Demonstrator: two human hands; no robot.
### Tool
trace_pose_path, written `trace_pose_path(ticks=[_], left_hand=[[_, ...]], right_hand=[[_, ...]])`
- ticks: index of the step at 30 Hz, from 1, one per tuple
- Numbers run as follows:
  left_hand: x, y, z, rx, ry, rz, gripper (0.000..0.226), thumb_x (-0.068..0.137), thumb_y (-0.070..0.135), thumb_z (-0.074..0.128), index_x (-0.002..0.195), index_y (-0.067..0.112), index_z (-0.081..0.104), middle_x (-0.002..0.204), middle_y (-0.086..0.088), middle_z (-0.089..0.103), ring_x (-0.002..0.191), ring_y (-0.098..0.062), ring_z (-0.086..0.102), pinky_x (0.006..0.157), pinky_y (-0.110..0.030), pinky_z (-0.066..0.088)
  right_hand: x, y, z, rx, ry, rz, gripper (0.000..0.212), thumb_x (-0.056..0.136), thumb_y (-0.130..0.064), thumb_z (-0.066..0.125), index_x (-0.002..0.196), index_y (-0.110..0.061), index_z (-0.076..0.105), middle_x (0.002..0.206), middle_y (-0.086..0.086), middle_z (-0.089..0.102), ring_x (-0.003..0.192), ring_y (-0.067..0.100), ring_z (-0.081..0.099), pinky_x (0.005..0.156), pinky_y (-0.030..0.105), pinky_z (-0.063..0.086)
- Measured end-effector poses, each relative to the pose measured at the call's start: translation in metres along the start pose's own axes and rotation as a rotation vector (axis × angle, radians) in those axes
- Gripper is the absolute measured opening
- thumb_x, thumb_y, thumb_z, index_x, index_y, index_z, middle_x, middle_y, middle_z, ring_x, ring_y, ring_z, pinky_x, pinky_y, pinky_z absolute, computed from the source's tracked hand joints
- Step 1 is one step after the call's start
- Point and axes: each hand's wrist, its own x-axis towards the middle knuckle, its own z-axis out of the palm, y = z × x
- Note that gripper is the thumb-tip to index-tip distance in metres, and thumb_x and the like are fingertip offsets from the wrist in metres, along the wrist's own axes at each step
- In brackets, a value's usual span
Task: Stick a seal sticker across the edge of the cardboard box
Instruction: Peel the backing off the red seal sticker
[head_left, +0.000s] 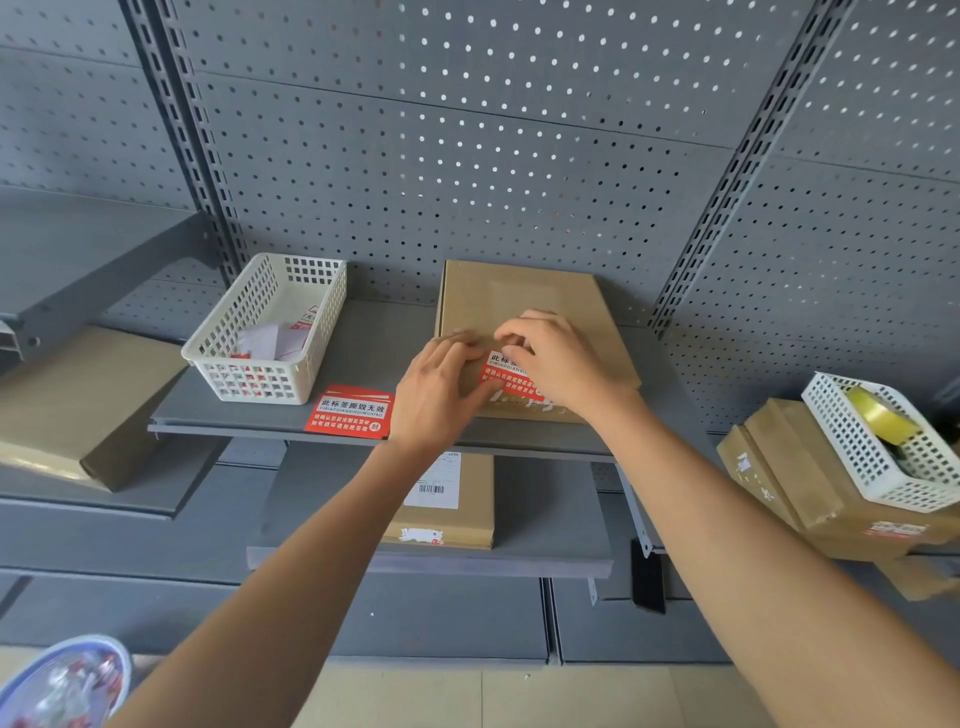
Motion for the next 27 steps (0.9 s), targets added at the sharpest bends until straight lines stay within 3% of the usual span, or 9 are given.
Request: trace_pose_path(ticks=[7,13,18,27], left_hand=[[-0.002,-0.002,0.002,0.028,0.042,0.070,0.046,0.085,0.043,0.075,0.119,0.013,0.065,0.132,-0.001,0.064,0.128,-0.018,0.054,0.100,-0.034,0.048],[-0.001,-0.008,0.006,0.099,0.054,0.159,0.046,0.089,0.045,0.071,0.119,0.011,0.065,0.129,-0.004,0.065,0.126,-0.023,0.056,0.109,-0.039,0.042],[-0.001,-0.009,0.007,0.092,0.055,0.153,0.046,0.090,0.047,0.067,0.117,0.011,0.066,0.129,-0.005,0.066,0.129,-0.022,0.055,0.113,-0.035,0.035],[-0.001,-0.008,0.007,0.060,0.043,0.110,0.047,0.087,0.046,0.071,0.118,0.011,0.066,0.132,-0.003,0.065,0.132,-0.020,0.054,0.112,-0.038,0.040]], right_hand=[[0.015,-0.007,-0.010,-0.098,-0.130,-0.055,0.008,0.097,-0.020,0.060,0.091,-0.024,0.064,0.098,-0.006,0.059,0.086,0.020,0.058,0.070,0.037,0.048],[0.022,-0.009,-0.010,-0.101,-0.180,-0.080,0.010,0.098,-0.021,0.059,0.088,-0.023,0.062,0.096,-0.006,0.058,0.086,0.019,0.057,0.070,0.035,0.046],[0.026,-0.010,-0.010,-0.095,-0.201,-0.086,0.013,0.099,-0.023,0.057,0.086,-0.025,0.060,0.096,-0.005,0.058,0.087,0.019,0.056,0.068,0.033,0.044],[0.028,-0.010,-0.008,-0.161,-0.239,-0.117,0.017,0.101,-0.019,0.050,0.085,-0.021,0.054,0.095,-0.005,0.054,0.084,0.021,0.054,0.066,0.035,0.042]])
